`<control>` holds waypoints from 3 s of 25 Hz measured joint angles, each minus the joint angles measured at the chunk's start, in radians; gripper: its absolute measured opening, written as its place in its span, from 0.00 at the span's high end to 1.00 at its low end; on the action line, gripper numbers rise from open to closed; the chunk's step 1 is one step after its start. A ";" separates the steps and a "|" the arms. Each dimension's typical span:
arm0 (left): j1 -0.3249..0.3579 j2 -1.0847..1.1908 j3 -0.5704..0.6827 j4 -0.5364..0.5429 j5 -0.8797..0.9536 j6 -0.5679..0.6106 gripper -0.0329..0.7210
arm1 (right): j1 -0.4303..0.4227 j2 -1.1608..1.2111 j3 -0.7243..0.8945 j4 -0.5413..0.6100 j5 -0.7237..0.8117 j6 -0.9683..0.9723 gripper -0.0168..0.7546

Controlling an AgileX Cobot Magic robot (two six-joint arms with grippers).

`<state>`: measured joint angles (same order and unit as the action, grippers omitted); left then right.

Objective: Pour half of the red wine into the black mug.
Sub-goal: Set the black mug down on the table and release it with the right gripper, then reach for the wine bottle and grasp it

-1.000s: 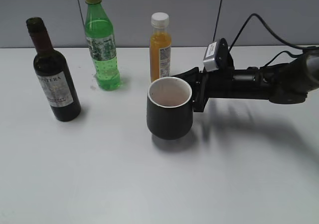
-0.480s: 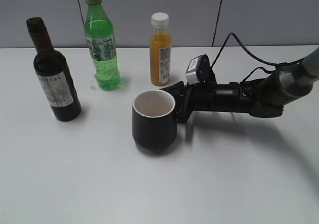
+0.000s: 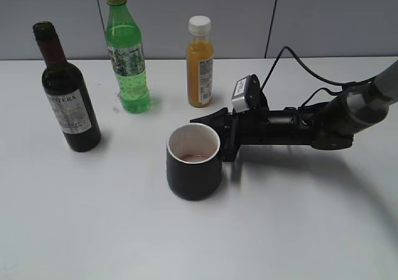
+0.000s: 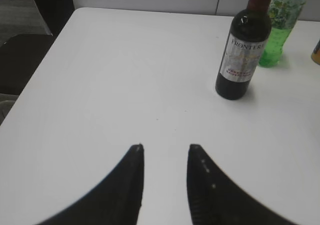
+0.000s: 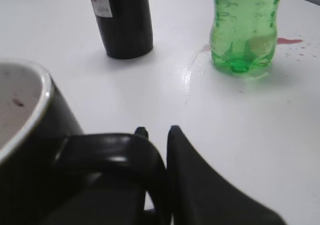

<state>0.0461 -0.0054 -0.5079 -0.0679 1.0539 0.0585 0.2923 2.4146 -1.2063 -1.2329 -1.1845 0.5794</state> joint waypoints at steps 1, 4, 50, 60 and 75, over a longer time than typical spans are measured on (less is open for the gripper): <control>0.000 0.000 0.000 0.000 0.000 0.000 0.66 | 0.000 0.000 0.000 -0.002 -0.007 0.003 0.84; 0.000 0.000 0.000 0.000 0.000 0.000 0.66 | 0.000 0.000 0.000 -0.002 -0.014 0.003 0.77; 0.000 0.000 0.000 0.000 0.000 0.000 0.66 | -0.175 -0.073 0.017 -0.267 -0.034 0.064 0.61; 0.000 0.000 0.000 0.000 0.000 0.000 0.66 | -0.287 -0.143 0.018 -0.446 -0.034 0.141 0.61; 0.000 0.000 0.000 0.000 0.000 0.000 0.66 | -0.514 -0.219 -0.003 -0.376 -0.035 0.149 0.60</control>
<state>0.0461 -0.0054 -0.5079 -0.0679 1.0539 0.0585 -0.2216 2.1952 -1.2090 -1.6091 -1.2192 0.7281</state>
